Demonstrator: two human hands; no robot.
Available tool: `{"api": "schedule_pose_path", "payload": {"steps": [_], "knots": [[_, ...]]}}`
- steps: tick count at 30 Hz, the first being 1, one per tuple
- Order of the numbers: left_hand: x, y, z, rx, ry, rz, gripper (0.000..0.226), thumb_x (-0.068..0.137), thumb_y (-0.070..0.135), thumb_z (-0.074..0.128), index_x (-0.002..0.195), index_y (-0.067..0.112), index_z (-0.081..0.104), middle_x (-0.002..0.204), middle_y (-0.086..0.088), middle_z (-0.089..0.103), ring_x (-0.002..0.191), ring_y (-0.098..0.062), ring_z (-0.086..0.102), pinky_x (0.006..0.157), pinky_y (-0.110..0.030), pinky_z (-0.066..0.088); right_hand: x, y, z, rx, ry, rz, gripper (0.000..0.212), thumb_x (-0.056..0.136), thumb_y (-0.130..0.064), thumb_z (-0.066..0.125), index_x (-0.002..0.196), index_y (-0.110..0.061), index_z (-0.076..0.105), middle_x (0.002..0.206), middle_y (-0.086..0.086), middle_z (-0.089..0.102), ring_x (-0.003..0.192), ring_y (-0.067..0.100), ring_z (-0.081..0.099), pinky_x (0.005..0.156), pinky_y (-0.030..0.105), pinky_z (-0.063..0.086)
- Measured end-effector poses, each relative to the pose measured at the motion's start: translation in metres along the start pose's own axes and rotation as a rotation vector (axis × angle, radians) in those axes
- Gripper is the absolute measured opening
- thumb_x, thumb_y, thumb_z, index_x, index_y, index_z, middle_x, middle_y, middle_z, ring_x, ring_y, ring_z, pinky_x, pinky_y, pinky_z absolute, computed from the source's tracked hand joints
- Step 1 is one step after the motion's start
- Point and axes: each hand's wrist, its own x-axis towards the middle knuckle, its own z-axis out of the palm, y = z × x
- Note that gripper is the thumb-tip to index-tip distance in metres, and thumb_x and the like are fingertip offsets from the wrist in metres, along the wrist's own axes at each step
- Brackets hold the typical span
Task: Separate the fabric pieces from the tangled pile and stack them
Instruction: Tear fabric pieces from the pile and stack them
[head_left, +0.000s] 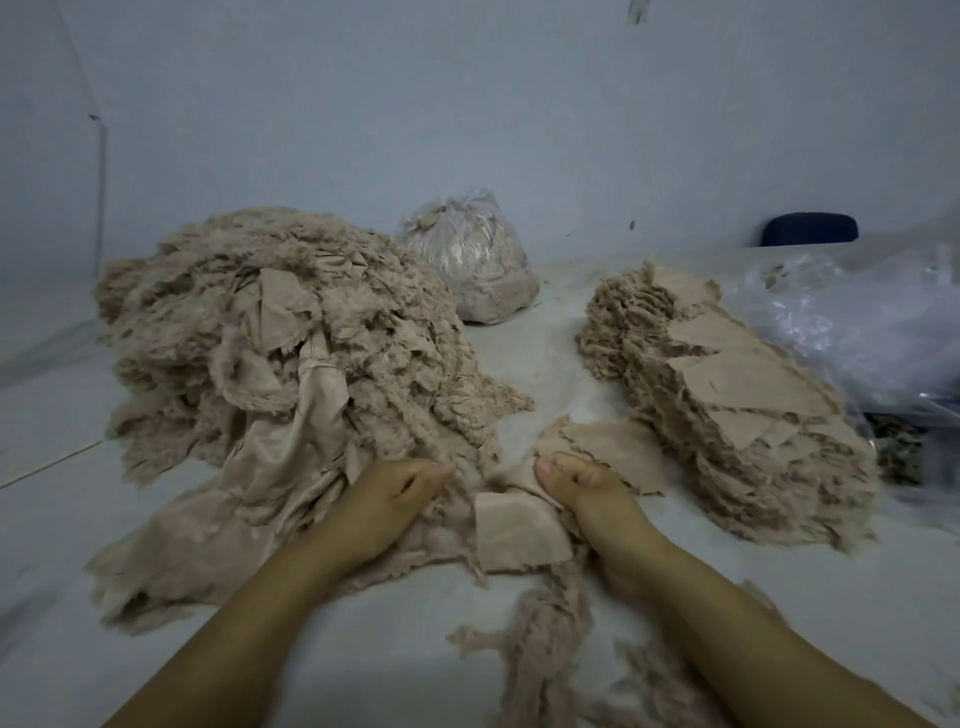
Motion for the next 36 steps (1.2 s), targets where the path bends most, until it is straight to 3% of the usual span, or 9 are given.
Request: {"api": "schedule_pose_path", "payload": {"steps": [3, 5, 9, 15, 18, 23, 28, 32, 36], "knots": [[0.004, 0.015, 0.009, -0.009, -0.071, 0.020, 0.035, 0.089, 0.056, 0.043, 0.079, 0.031, 0.065, 0.083, 0.012, 0.057, 0.080, 0.000, 0.052, 0.074, -0.016, 0.039, -0.004, 0.003, 0.009, 0.113, -0.060, -0.025, 0.029, 0.098, -0.022, 0.051, 0.091, 0.005, 0.056, 0.081, 0.014, 0.057, 0.075, 0.024, 0.052, 0.070, 0.034, 0.043], [0.005, 0.019, 0.020, -0.085, -0.137, 0.019, 0.026, 0.090, 0.043, 0.055, 0.066, 0.033, 0.059, 0.072, 0.014, 0.054, 0.070, -0.005, 0.049, 0.067, -0.018, 0.039, -0.005, 0.003, 0.008, 0.134, -0.057, -0.064, 0.029, 0.097, -0.025, 0.052, 0.081, -0.001, 0.054, 0.074, 0.011, 0.054, 0.069, 0.021, 0.050, 0.065, 0.031, 0.043], [0.013, 0.031, 0.033, -0.798, 0.252, -0.325, 0.027, 0.098, 0.017, 0.046, 0.074, 0.014, 0.057, 0.067, -0.001, 0.060, 0.066, -0.016, 0.054, 0.064, -0.029, 0.044, -0.007, 0.005, 0.002, 0.100, -0.013, -0.030, 0.033, 0.099, -0.022, 0.048, 0.070, -0.007, 0.045, 0.054, 0.006, 0.043, 0.046, 0.016, 0.033, 0.046, 0.022, 0.031], [0.025, 0.037, 0.014, -0.621, 0.318, -0.256, 0.025, 0.097, 0.006, 0.045, 0.083, 0.019, 0.061, 0.079, -0.003, 0.062, 0.070, -0.014, 0.055, 0.060, -0.027, 0.045, -0.010, 0.004, -0.002, -0.131, -0.172, 0.020, 0.036, 0.096, -0.025, 0.054, 0.062, -0.017, 0.056, 0.045, -0.005, 0.039, 0.036, 0.004, 0.027, 0.038, 0.014, 0.024], [0.024, 0.037, 0.007, -0.627, 0.116, -0.165, 0.016, 0.093, 0.012, 0.052, 0.098, 0.022, 0.063, 0.091, 0.002, 0.069, 0.077, -0.009, 0.064, 0.062, -0.020, 0.050, -0.007, -0.005, -0.008, -0.072, 0.012, 0.036, 0.044, 0.083, -0.055, 0.055, 0.055, -0.021, 0.051, 0.050, -0.004, 0.043, 0.041, 0.010, 0.035, 0.043, 0.020, 0.029], [0.021, 0.045, 0.011, -0.811, -0.272, -0.171, 0.012, 0.081, 0.017, 0.064, 0.092, 0.012, 0.067, 0.075, -0.004, 0.069, 0.061, -0.011, 0.064, 0.052, -0.019, 0.050, 0.007, -0.009, -0.012, -0.119, 0.223, -0.137, 0.075, 0.075, -0.068, 0.040, 0.105, -0.004, 0.064, 0.107, 0.018, 0.066, 0.099, 0.027, 0.063, 0.089, 0.043, 0.052], [0.025, 0.046, 0.017, -0.999, -0.329, -0.182, 0.012, 0.076, 0.003, 0.062, 0.075, 0.013, 0.068, 0.069, -0.008, 0.061, 0.059, -0.014, 0.059, 0.055, -0.023, 0.049, 0.016, -0.011, -0.008, 0.121, -0.120, 0.220, 0.075, 0.070, -0.075, 0.055, 0.113, -0.014, 0.066, 0.111, 0.013, 0.069, 0.103, 0.028, 0.067, 0.087, 0.038, 0.056], [0.030, 0.040, 0.021, -0.963, -0.187, -0.188, 0.011, 0.081, 0.008, 0.059, 0.083, 0.016, 0.066, 0.078, -0.009, 0.060, 0.066, -0.017, 0.058, 0.060, -0.027, 0.048, 0.013, -0.014, -0.013, 0.180, -0.348, 0.274, 0.064, 0.062, -0.044, 0.084, 0.107, 0.000, 0.070, 0.108, 0.020, 0.070, 0.099, 0.030, 0.068, 0.087, 0.038, 0.055], [0.032, 0.034, 0.020, -0.779, -0.170, -0.297, 0.025, 0.076, 0.039, 0.066, 0.087, 0.019, 0.075, 0.091, -0.008, 0.072, 0.081, -0.020, 0.069, 0.072, -0.029, 0.055, 0.019, -0.014, -0.016, 0.265, -0.200, 0.206, 0.055, 0.064, -0.019, 0.080, 0.109, 0.005, 0.061, 0.105, 0.022, 0.069, 0.092, 0.031, 0.067, 0.082, 0.039, 0.056]]}}
